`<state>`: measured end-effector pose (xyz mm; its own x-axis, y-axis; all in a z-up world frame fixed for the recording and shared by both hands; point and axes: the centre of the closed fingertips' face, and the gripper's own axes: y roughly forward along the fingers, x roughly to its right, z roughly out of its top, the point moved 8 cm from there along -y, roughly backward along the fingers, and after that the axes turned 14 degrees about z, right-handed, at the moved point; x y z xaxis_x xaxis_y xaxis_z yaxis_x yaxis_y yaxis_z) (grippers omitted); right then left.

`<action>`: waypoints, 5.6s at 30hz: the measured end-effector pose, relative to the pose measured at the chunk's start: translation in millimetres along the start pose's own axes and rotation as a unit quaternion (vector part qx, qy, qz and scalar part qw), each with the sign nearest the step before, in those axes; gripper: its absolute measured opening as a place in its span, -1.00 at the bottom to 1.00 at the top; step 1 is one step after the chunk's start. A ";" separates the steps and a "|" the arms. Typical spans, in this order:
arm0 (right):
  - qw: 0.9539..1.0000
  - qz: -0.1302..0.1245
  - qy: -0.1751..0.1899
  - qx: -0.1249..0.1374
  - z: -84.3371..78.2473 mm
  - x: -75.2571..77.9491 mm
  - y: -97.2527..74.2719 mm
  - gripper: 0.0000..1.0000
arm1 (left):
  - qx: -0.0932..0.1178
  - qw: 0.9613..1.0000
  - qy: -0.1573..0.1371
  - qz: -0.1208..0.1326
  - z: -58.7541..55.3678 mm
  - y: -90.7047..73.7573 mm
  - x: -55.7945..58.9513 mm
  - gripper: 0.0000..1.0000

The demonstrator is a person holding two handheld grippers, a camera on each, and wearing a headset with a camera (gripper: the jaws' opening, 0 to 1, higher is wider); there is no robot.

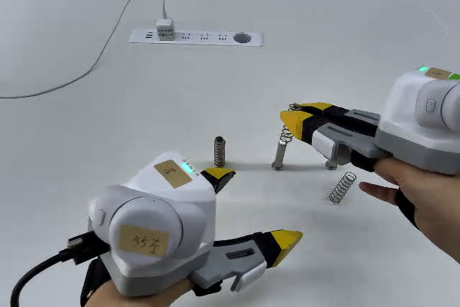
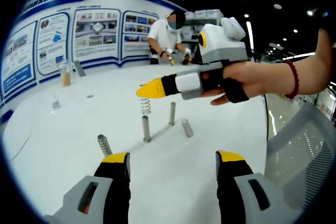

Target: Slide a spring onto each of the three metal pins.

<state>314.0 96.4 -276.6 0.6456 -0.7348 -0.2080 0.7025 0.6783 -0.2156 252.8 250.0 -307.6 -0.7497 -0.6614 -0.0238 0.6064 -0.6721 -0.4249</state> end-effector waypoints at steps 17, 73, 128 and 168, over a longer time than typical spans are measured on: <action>0.999 -0.005 -0.030 -0.023 -9.9 0.7 5.7 -0.77 | -0.005 1.000 -0.008 0.007 -4.0 3.0 -1.6 0.54; 0.993 -0.016 -0.047 -0.106 -51.6 2.2 16.9 -0.77 | -0.006 1.000 -0.008 0.010 -4.3 1.9 -5.4 0.49; 0.994 -0.072 0.013 -0.076 -5.0 -15.2 -69.9 -0.12 | 0.007 1.000 0.004 0.020 14.5 13.6 12.5 0.33; 0.995 -0.078 0.023 -0.053 -19.6 -11.8 -130.9 -0.05 | -0.016 1.000 0.010 -0.009 16.1 84.8 44.6 -0.18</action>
<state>208.5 16.4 -264.6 0.5152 -0.8319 -0.2061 0.7561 0.5544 -0.3479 275.0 158.1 -330.2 -0.7653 -0.6428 -0.0338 0.5849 -0.6726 -0.4533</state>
